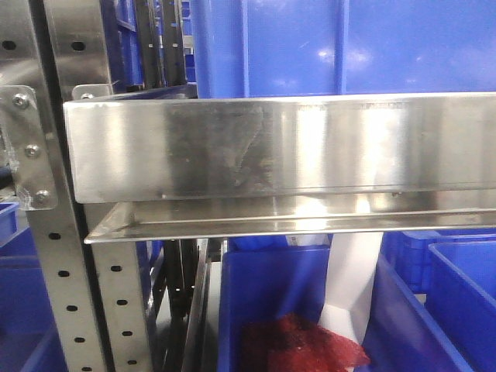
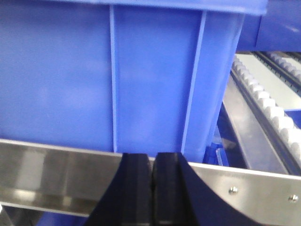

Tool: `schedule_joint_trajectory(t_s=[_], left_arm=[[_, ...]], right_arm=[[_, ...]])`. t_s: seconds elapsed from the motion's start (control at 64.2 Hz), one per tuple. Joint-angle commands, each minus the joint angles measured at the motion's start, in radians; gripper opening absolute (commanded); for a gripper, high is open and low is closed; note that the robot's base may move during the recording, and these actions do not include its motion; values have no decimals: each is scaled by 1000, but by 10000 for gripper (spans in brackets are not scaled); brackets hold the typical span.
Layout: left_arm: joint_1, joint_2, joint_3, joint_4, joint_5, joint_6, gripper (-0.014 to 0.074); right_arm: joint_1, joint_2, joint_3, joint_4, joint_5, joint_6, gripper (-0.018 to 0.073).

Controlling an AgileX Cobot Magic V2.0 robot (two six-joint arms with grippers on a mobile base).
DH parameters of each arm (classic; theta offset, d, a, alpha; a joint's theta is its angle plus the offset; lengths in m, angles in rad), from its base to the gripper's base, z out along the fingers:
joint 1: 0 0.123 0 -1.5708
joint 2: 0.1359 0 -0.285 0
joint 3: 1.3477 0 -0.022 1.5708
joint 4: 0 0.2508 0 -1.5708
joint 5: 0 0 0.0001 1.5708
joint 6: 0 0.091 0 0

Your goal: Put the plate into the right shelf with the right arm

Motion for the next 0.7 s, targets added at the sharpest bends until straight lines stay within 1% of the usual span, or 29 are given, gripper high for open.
schedule_joint_trajectory(t_s=[0.0,0.094,0.171,0.234,0.405,0.608,0.686], left_arm=[[2,-12,9,-2,-89,-2,-47],[2,-12,9,-2,-89,-2,-47],[2,-12,9,-2,-89,-2,-47],[2,-12,9,-2,-89,-2,-47],[2,-12,9,-2,-89,-2,-47],[2,-12,9,-2,-89,-2,-47],[2,-12,9,-2,-89,-2,-47]], right_arm=[[-11,3,-9,6,-93,-34,55],[-45,-19,29,61,-105,-107,55],[-92,-48,78,127,-136,-174,55],[-127,-78,127,155,-172,-205,55],[-184,-192,268,158,-242,-205,55],[-189,-327,398,159,-317,-204,55],[-189,-326,435,169,-389,-202,55]])
